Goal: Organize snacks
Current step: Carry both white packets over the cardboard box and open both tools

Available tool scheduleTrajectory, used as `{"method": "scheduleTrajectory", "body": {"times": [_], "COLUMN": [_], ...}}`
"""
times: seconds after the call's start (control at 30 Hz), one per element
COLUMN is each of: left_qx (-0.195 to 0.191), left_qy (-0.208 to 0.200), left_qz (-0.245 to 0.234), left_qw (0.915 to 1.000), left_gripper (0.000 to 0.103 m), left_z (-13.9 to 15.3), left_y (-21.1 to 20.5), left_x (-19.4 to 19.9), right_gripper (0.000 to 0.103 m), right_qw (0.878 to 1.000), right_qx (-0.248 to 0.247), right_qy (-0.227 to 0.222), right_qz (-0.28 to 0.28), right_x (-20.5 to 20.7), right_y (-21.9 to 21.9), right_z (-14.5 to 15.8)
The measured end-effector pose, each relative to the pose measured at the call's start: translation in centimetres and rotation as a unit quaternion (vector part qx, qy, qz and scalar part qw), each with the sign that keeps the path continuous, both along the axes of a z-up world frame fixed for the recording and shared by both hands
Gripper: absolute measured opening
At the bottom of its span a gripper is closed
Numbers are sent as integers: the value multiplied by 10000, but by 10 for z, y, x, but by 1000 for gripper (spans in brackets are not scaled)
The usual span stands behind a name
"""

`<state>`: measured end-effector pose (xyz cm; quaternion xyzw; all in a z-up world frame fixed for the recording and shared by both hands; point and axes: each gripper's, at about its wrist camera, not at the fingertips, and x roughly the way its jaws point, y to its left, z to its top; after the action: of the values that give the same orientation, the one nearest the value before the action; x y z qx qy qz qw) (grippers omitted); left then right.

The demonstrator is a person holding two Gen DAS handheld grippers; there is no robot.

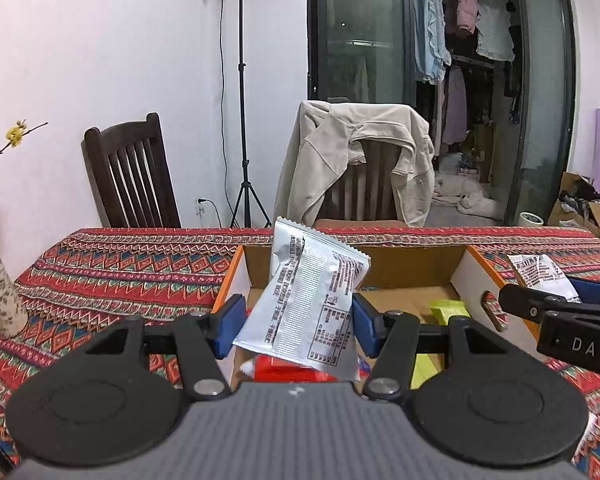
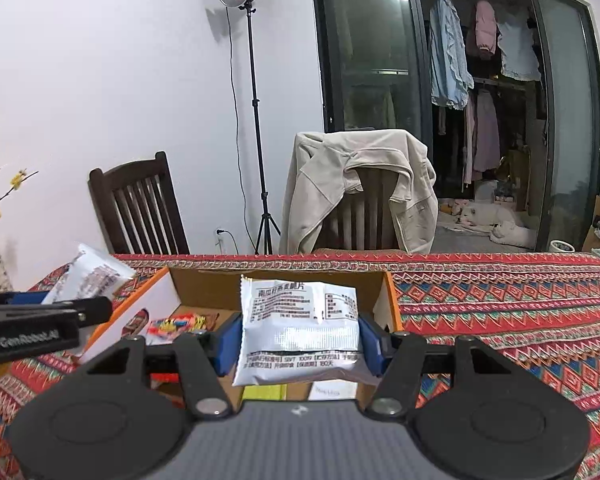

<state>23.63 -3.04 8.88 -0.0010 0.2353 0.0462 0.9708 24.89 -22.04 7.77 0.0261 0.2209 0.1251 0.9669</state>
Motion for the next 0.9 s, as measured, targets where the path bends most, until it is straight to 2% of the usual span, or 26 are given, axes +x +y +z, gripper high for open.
{"method": "scheduleTrajectory", "body": {"times": [0.27, 0.53, 0.7, 0.87, 0.9], "left_qx": [-160, -466, -371, -284, -300], "left_qy": [129, 182, 301, 108, 94], "left_qz": [179, 331, 350, 284, 291], "left_qw": [9996, 9982, 9982, 9991, 9991], "left_gripper": [58, 58, 58, 58, 61], "left_z": [-17, -45, -56, -57, -58], "left_y": [10, 29, 30, 26, 25], "left_x": [45, 63, 70, 64, 62], "right_gripper": [59, 59, 59, 59, 60], "right_qw": [9998, 9999, 9997, 9995, 9995], "right_qx": [155, 135, 124, 132, 127], "right_qy": [106, 55, 206, 262, 278], "right_qz": [1, 69, 92, 87, 103], "right_x": [45, 66, 72, 74, 75], "right_y": [16, 23, 20, 19, 19], "right_z": [-11, -36, -49, -56, -57]}}
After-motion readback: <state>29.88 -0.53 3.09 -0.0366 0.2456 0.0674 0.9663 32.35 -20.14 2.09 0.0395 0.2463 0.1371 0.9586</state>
